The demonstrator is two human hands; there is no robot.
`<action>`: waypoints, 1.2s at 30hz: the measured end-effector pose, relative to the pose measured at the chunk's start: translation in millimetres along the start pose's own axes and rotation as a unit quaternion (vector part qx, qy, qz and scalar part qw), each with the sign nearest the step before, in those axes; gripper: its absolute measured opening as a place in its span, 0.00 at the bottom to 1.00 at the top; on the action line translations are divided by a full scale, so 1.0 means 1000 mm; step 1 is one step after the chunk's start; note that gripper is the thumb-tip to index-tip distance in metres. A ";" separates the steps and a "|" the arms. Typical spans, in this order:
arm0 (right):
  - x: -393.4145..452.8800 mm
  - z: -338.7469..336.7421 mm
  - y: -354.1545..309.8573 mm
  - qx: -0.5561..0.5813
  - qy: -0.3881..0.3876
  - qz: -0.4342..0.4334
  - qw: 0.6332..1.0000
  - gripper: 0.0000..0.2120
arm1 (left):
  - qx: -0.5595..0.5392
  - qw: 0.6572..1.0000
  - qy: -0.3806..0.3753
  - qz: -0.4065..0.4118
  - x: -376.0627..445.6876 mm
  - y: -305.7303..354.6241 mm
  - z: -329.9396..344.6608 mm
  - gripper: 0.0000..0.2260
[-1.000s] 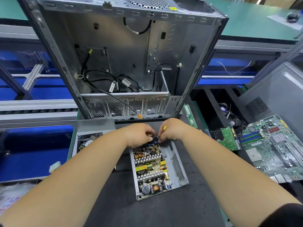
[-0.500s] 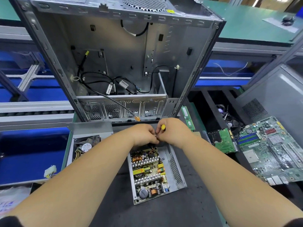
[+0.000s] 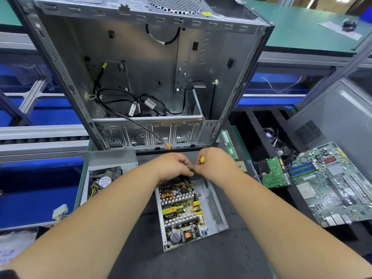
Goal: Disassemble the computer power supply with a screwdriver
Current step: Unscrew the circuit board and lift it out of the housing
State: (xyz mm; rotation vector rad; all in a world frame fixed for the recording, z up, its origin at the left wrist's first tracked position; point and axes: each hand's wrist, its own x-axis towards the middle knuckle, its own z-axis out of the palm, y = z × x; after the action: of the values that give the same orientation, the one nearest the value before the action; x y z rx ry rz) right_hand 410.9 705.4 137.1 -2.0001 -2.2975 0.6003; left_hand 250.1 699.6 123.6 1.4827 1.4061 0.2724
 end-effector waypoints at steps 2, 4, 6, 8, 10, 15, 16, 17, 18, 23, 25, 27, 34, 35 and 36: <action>0.000 0.000 0.000 0.004 0.000 -0.002 1.000 0.08 | 0.005 1.000 -0.004 0.001 0.000 0.000 -0.001 0.09; 0.000 0.001 -0.001 0.002 0.001 -0.007 1.000 0.07 | 0.004 1.000 -0.006 0.001 0.000 -0.001 -0.001 0.10; 0.000 0.004 -0.002 -0.009 0.003 -0.008 1.000 0.07 | 0.002 1.000 -0.009 0.003 0.001 -0.002 -0.002 0.12; 0.001 0.008 -0.002 -0.030 0.011 -0.006 0.999 0.06 | -0.004 1.000 -0.009 0.003 0.001 -0.002 -0.001 0.14; 0.002 0.013 -0.001 -0.041 0.025 -0.006 0.999 0.06 | -0.016 1.000 -0.010 0.002 0.001 -0.003 -0.002 0.15; 0.004 0.018 0.002 -0.078 0.055 -0.064 0.993 0.06 | -0.036 0.999 -0.014 -0.008 0.004 -0.004 -0.004 0.14; 0.004 0.018 0.002 -0.089 0.060 -0.083 0.991 0.06 | -0.051 0.999 -0.014 -0.013 0.004 -0.004 -0.004 0.13; 0.004 0.018 0.001 -0.101 0.064 -0.102 0.988 0.07 | -0.063 0.998 -0.016 -0.019 0.004 -0.005 -0.004 0.13; 0.004 0.018 0.001 -0.114 0.068 -0.122 0.984 0.07 | -0.072 0.997 -0.018 -0.024 0.004 -0.005 -0.004 0.12; 0.001 0.019 -0.001 -0.162 0.081 -0.175 0.968 0.09 | -0.093 0.995 -0.019 -0.036 0.005 -0.005 -0.004 0.10; -0.001 0.020 -0.002 -0.169 0.085 -0.182 0.965 0.10 | -0.098 0.994 -0.019 -0.040 0.005 -0.006 -0.004 0.09; -0.002 0.020 -0.002 -0.167 0.088 -0.184 0.965 0.09 | -0.100 0.994 -0.023 -0.044 0.006 -0.007 -0.004 0.09; -0.006 0.013 0.003 -0.096 0.116 -0.165 0.975 0.07 | -0.096 0.994 -0.020 -0.040 0.006 -0.008 -0.005 0.08; -0.006 0.008 0.006 -0.059 0.133 -0.145 0.979 0.05 | -0.077 0.996 -0.018 -0.034 0.007 -0.008 -0.005 0.10; -0.005 0.003 0.012 -0.026 0.151 -0.113 0.982 0.04 | -0.046 0.998 -0.019 -0.024 0.007 -0.008 -0.005 0.11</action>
State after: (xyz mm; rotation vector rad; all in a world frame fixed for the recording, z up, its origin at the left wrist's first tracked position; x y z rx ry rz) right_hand 422.1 700.9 132.4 -1.6746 -2.3223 0.2076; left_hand 243.8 706.4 116.2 1.3700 1.3791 0.2750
